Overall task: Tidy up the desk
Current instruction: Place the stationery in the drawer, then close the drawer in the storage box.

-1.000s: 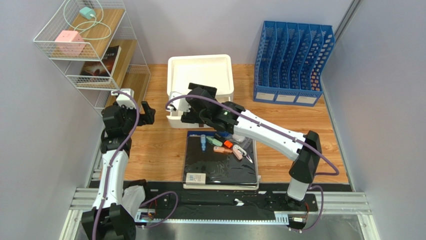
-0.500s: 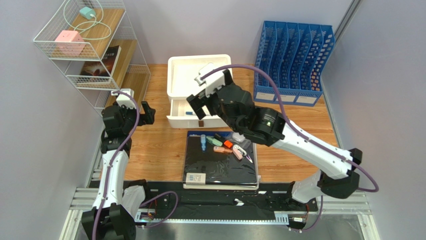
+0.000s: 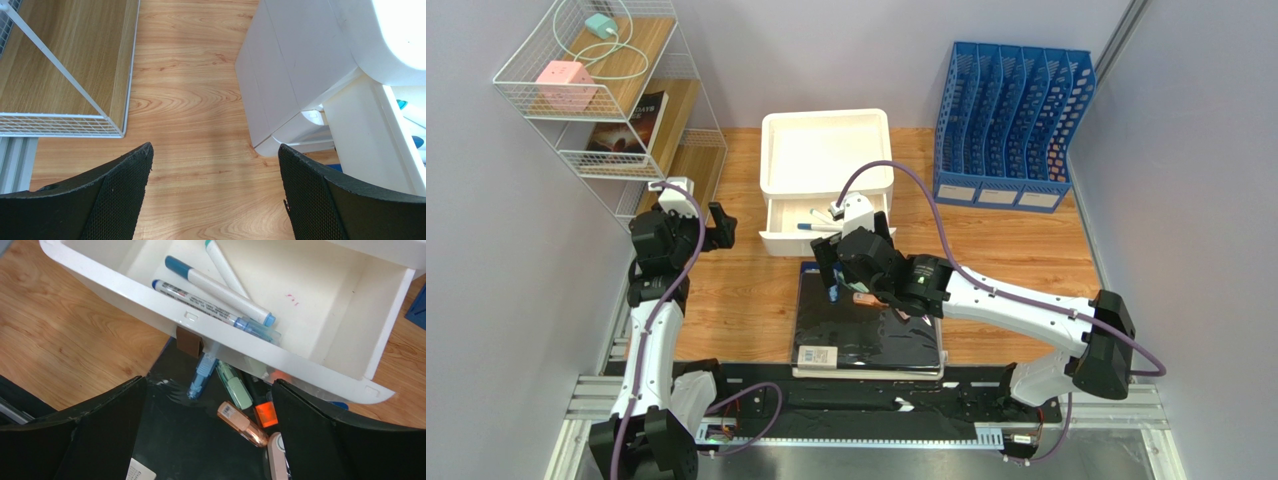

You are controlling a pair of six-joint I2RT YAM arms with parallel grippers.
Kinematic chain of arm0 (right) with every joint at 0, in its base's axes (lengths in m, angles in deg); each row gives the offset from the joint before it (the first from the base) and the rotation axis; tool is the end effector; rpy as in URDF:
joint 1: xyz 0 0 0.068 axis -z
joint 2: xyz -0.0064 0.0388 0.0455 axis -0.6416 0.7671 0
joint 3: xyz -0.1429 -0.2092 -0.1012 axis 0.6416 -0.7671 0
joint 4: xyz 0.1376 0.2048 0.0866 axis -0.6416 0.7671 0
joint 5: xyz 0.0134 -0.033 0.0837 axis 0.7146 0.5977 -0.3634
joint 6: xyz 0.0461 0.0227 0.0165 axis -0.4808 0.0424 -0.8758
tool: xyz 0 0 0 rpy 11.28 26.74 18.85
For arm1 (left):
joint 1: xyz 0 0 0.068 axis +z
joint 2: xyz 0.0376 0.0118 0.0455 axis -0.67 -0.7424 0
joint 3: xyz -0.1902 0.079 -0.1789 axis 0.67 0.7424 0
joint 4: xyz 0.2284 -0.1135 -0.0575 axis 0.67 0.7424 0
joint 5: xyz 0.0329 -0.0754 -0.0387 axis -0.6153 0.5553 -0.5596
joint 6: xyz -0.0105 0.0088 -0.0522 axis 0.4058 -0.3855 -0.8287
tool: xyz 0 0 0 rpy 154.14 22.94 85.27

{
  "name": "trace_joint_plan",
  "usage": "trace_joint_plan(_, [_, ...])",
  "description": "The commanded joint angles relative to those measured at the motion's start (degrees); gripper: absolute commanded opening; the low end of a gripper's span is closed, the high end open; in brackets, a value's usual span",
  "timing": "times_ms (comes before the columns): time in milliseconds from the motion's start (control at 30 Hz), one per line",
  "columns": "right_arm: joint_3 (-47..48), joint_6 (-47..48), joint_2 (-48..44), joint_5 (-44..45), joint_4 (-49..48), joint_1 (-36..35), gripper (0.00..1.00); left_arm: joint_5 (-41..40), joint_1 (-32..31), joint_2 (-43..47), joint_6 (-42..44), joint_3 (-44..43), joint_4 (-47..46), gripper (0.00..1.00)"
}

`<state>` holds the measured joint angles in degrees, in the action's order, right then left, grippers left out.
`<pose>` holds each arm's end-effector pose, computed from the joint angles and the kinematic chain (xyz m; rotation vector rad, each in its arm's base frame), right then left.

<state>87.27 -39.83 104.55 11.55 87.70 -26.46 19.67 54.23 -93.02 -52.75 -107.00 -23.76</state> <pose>0.1451 0.2852 0.3255 -0.5514 2.0403 0.2935 0.2037 0.0312 0.2866 -0.0481 1.8757 -0.2595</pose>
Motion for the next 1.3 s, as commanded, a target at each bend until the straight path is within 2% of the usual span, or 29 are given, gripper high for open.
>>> trace_joint_plan(0, [2.16, -3.24, 2.37, 2.44, -9.69, -0.17, 1.00, 0.78, 0.49, 0.45, 0.93, 0.23, -1.94, 0.99])
trace_joint_plan(300, [3.04, -4.12, 9.93, 5.15, -16.81, 2.56, 1.00, 0.52, 0.49, 1.15, 1.10, 0.32, -2.03, 0.99])
trace_joint_plan(667, [2.86, 2.29, 16.26, 10.26, -30.96, 2.47, 1.00, 1.04, 0.49, 0.98, 1.10, 0.67, -2.38, 0.99])
trace_joint_plan(1000, [9.81, 11.52, 21.80, 18.69, -34.40, -0.78, 1.00, 1.30, 0.49, 0.98, 0.49, 0.06, -3.42, 0.99])
trace_joint_plan(1100, [8.85, 11.53, 20.67, 20.80, -33.78, -1.83, 1.00, 3.85, 0.49, -1.13, -1.88, -5.81, -3.79, 0.99])
trace_joint_plan(1233, [4.90, 9.43, 17.33, 21.86, -34.13, -2.80, 1.00, 4.47, -2.48, -9.64, -3.64, -20.46, -4.93, 0.98])
trace_joint_plan(1267, [2.89, 9.07, 16.71, 21.86, -34.74, -3.06, 1.00, 4.64, -3.37, -14.36, -3.64, -23.12, -4.75, 0.98])
